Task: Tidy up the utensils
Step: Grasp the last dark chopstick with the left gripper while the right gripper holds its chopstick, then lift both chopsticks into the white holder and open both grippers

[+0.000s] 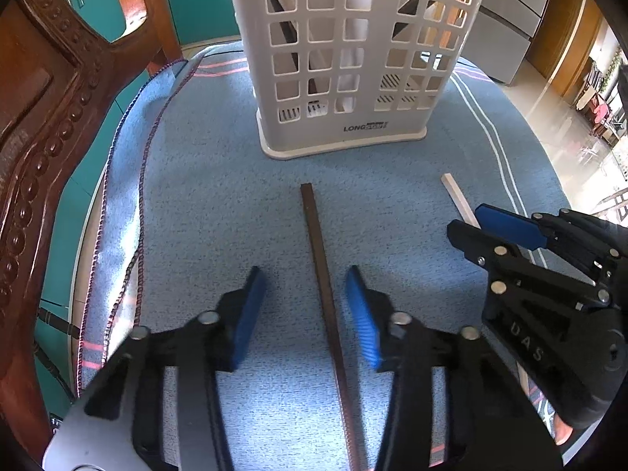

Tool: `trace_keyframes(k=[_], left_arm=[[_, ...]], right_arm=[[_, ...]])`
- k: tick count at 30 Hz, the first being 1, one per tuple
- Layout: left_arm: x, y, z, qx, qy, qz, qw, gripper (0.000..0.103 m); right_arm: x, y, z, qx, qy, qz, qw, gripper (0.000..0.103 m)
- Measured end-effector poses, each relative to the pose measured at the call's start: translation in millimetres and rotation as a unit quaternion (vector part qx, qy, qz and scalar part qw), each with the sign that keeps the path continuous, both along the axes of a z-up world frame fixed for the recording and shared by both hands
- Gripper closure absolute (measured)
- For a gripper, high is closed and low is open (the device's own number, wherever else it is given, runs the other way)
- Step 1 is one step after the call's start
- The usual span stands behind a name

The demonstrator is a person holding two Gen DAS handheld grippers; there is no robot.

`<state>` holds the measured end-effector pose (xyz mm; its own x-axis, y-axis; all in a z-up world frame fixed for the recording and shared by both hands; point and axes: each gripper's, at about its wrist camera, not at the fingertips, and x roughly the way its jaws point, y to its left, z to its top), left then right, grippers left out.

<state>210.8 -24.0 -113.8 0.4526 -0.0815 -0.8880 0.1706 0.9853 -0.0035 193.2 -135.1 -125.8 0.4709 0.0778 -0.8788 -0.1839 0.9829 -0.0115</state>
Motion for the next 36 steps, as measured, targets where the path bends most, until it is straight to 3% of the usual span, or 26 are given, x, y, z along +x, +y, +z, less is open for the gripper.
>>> trace_keyframes(k=[5, 7, 13, 17, 20, 24, 28, 32, 35, 36], left_arm=[[2.1, 6.5, 1.0, 0.001, -0.002, 0.012, 0.9999, 0.092], [7.6, 11.3, 0.4, 0.001, -0.002, 0.014, 0.9999, 0.093], [11.2, 17.8, 2.4, -0.001, -0.008, 0.022, 0.9997, 0.096], [3.4, 26.0, 27.2, -0.007, -0.042, 0.025, 0.9988, 0.096], [-10.6, 34.5, 64.5, -0.026, -0.087, 0.021, 0.9956, 0.096], [-43.5, 52.7, 130.4, -0.066, -0.172, 0.014, 0.9829, 0.096], [-60.4, 68.8, 182.3, -0.097, -0.233, 0.024, 0.9673, 0.096], [-65.8, 83.0, 249.7, -0.134, -0.312, 0.030, 0.9400, 0.096], [-58.8, 90.5, 284.7, -0.166, -0.350, 0.034, 0.9211, 0.096], [-54.8, 93.3, 296.1, -0.181, -0.369, 0.041, 0.9107, 0.096]], right_arm=[[2.5, -1.2, 0.3, 0.004, -0.004, -0.005, 1.000, 0.086], [0.8, -4.3, 1.1, 0.007, -0.004, -0.004, 1.000, 0.096], [2.0, -10.6, 5.6, 0.031, -0.007, -0.005, 0.999, 0.096], [-10.7, -16.0, 39.9, 0.058, -0.048, 0.004, 0.997, 0.097], [-28.4, -25.6, 80.0, 0.105, -0.087, 0.019, 0.990, 0.097], [-59.0, -50.2, 138.6, 0.158, -0.164, 0.029, 0.973, 0.097], [-70.0, -61.0, 181.4, 0.186, -0.211, 0.020, 0.959, 0.097], [-67.2, -66.1, 222.8, 0.205, -0.261, 0.014, 0.943, 0.096], [-53.7, -66.5, 256.8, 0.213, -0.302, -0.001, 0.929, 0.096], [-47.5, -67.0, 269.0, 0.222, -0.320, -0.009, 0.921, 0.096]])
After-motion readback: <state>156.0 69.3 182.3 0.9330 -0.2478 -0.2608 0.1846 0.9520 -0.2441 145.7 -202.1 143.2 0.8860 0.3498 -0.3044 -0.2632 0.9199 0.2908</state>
